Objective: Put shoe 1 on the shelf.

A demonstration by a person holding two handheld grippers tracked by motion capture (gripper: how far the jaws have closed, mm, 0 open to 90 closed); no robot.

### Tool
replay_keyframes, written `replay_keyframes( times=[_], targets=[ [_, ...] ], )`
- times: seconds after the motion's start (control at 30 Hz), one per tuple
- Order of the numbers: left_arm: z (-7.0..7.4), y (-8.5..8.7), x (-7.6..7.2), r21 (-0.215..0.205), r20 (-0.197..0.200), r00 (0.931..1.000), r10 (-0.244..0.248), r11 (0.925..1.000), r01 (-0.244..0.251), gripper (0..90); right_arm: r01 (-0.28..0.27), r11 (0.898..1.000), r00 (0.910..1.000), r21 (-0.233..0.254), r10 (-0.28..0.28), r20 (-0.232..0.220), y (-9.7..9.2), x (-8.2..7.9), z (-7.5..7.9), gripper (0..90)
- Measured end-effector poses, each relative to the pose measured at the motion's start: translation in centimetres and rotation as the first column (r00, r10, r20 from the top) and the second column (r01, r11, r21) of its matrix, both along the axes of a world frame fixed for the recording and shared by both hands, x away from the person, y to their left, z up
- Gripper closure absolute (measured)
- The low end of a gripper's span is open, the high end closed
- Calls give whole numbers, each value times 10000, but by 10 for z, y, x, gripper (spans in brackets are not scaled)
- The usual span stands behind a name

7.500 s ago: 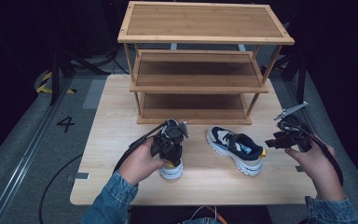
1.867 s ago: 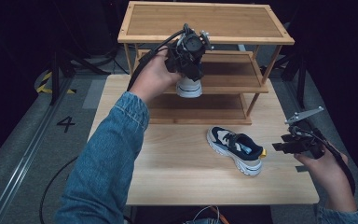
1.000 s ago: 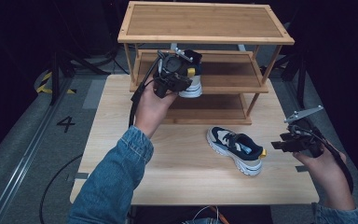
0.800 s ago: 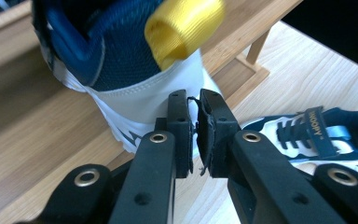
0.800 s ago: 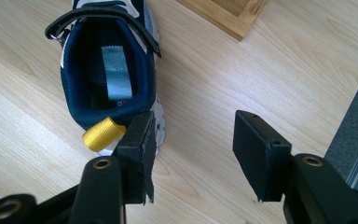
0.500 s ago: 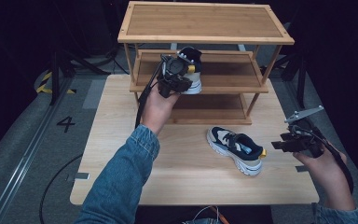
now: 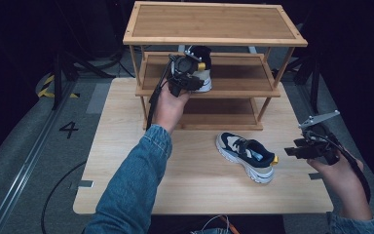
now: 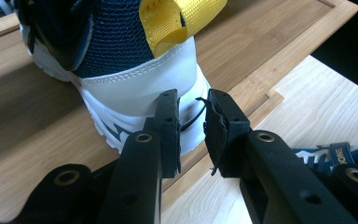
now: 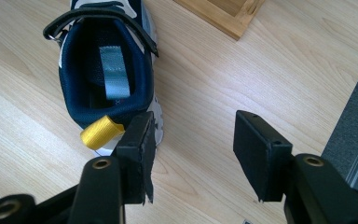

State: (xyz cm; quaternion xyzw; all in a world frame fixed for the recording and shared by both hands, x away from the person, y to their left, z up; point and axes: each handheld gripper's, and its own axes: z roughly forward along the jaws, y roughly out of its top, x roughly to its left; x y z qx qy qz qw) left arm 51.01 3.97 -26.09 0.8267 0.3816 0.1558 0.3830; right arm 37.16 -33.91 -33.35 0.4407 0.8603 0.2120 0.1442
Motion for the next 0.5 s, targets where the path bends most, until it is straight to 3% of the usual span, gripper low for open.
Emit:
replay_keyframes(
  times=[0.17,0.27,0.33,0.37,0.4,0.43,0.47,0.5],
  targets=[
    [-1,-1,6,-125,8,10000,74,9999,-74,752,-20,10000,10000,12,20,1,-2,0,0,491],
    [-3,-1,10,-624,-200,9996,175,9979,-188,752,55,10000,10000,65,-55,18,-4,-1,1,490],
    [-4,1,14,-477,-49,9999,-88,9988,85,745,91,9999,10000,88,-92,28,-5,-2,2,490],
    [-2,5,19,63,387,9979,-523,9986,521,736,90,9999,9999,99,-91,45,-6,-2,3,489],
    [-2,4,18,-2,339,9982,-501,9987,501,717,76,9999,10000,104,-76,29,-6,-2,3,486],
    [-2,3,16,-9,267,9987,-441,9990,441,679,25,9999,10000,103,-25,-8,-6,-2,3,484],
    [-3,-6,6,-666,-496,9970,595,9958,-628,637,-32,10000,10000,66,32,-64,-6,-3,3,484],
    [-1,-4,6,22,-22,9995,316,9995,-316,600,-46,10000,10000,25,46,-79,-6,-3,4,485]
  ],
)
